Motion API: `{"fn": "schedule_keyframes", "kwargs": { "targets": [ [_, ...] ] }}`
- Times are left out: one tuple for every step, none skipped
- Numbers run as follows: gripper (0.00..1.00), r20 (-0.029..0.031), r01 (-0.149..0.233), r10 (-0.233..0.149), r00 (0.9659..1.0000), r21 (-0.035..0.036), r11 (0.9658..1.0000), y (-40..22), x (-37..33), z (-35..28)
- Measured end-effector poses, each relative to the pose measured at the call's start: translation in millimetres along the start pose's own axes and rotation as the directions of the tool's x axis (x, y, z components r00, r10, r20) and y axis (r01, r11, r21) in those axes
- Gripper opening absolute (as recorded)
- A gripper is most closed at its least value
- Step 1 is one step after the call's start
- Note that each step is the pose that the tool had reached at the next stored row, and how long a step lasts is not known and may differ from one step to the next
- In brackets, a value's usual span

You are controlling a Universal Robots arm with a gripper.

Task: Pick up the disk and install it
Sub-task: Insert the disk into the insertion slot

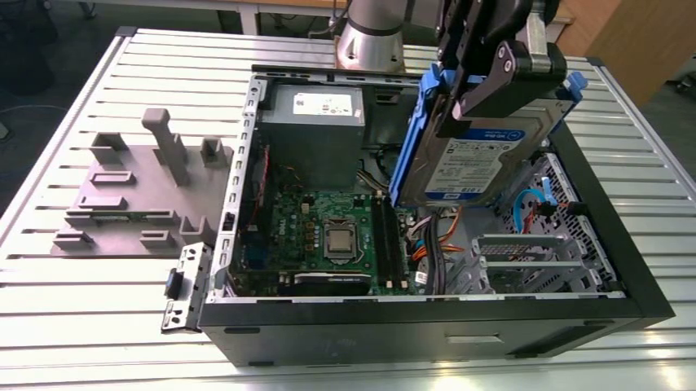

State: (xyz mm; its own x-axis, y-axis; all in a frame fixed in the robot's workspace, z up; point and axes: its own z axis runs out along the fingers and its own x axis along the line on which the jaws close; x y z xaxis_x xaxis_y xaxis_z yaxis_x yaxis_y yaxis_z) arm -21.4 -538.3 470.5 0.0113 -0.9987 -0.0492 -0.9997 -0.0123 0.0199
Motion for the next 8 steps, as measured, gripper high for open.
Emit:
{"fn": "schedule_keyframes", "kwargs": {
  "targets": [
    [0.37,0.0002,0.0,0.0,1.0,0.0,1.0,-0.3,1.2,0.1],
    [0.37,0.0002,0.0,0.0,1.0,0.0,1.0,-1.1,2.4,0.2],
    [0.37,0.0002,0.0,0.0,1.0,0.0,1.0,-2.3,3.5,0.3],
    [0.37,0.0,0.0,0.0,1.0,0.0,1.0,-4.2,4.0,0.5],
    [0.37,0.0,0.0,0.0,1.0,0.0,1.0,-6.7,4.4,0.8],
    [0.37,-0.0003,0.0,0.0,1.0,0.0,1.0,-9.4,4.8,1.1],
    [0.37,-0.0004,0.0,0.0,1.0,0.0,1.0,-12.2,5.2,1.4],
    [0.37,-0.0005,0.0,0.0,1.0,0.0,1.0,-14.8,5.6,1.7]
  ]
}}
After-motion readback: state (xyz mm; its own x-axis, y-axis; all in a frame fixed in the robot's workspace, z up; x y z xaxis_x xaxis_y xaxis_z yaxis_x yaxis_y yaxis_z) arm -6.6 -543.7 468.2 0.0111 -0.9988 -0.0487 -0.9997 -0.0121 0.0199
